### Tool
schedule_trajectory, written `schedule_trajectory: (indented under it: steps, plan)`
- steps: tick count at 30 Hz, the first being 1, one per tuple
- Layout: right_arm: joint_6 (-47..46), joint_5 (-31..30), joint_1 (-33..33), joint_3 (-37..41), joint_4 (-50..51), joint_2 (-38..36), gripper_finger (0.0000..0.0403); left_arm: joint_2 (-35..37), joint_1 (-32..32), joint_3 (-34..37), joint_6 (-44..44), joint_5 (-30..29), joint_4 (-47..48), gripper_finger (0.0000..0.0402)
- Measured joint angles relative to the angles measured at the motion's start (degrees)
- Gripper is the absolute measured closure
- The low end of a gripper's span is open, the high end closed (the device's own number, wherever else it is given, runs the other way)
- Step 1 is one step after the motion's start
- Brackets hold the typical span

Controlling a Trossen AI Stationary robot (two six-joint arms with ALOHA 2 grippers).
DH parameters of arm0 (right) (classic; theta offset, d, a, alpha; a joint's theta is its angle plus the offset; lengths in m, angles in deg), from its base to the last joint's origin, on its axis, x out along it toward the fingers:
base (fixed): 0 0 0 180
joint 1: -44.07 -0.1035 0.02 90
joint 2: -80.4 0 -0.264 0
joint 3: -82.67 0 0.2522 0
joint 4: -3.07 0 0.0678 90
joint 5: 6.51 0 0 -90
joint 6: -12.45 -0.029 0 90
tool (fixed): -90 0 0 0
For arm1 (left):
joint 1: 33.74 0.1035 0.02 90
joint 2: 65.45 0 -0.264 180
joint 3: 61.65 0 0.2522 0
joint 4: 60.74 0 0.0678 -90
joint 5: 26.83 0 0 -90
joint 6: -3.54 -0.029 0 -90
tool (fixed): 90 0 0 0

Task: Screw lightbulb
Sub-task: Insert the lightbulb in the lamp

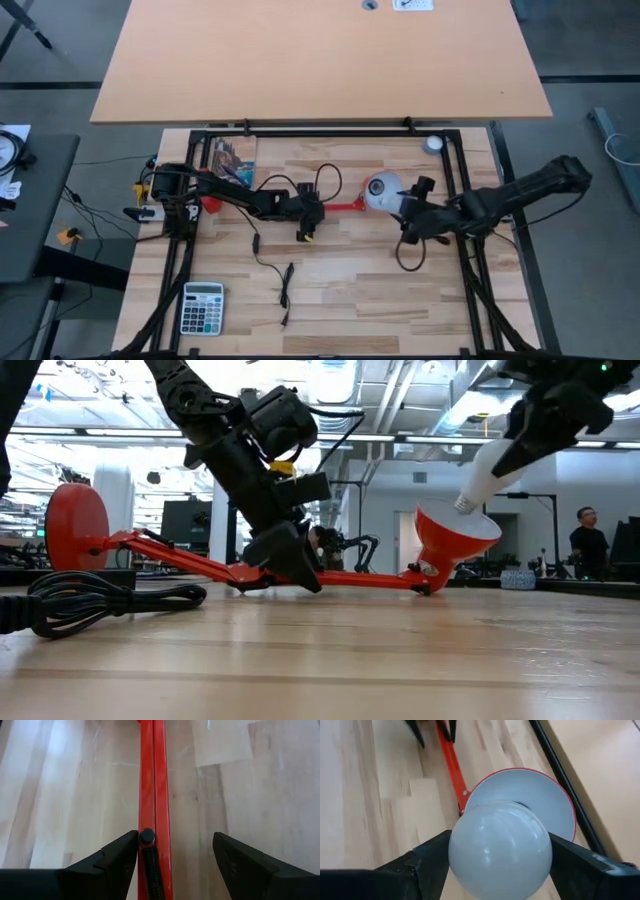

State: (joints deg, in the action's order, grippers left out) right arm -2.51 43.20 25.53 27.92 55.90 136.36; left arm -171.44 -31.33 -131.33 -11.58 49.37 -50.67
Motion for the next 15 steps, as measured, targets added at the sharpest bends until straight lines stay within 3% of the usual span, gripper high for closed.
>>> schedule_trajectory:
  steps: [6,15]
  plan:
    - [0.45,-0.20,4.21,5.57,-8.32,-1.14,0.0101,0.00,0.12,0.00,-0.04,0.49,-0.17,0.0153]
    - [1.83,-0.02,10.82,6.04,-10.56,3.60,0.0101,0.00,0.28,0.00,-0.17,-0.01,-0.12,0.0153]
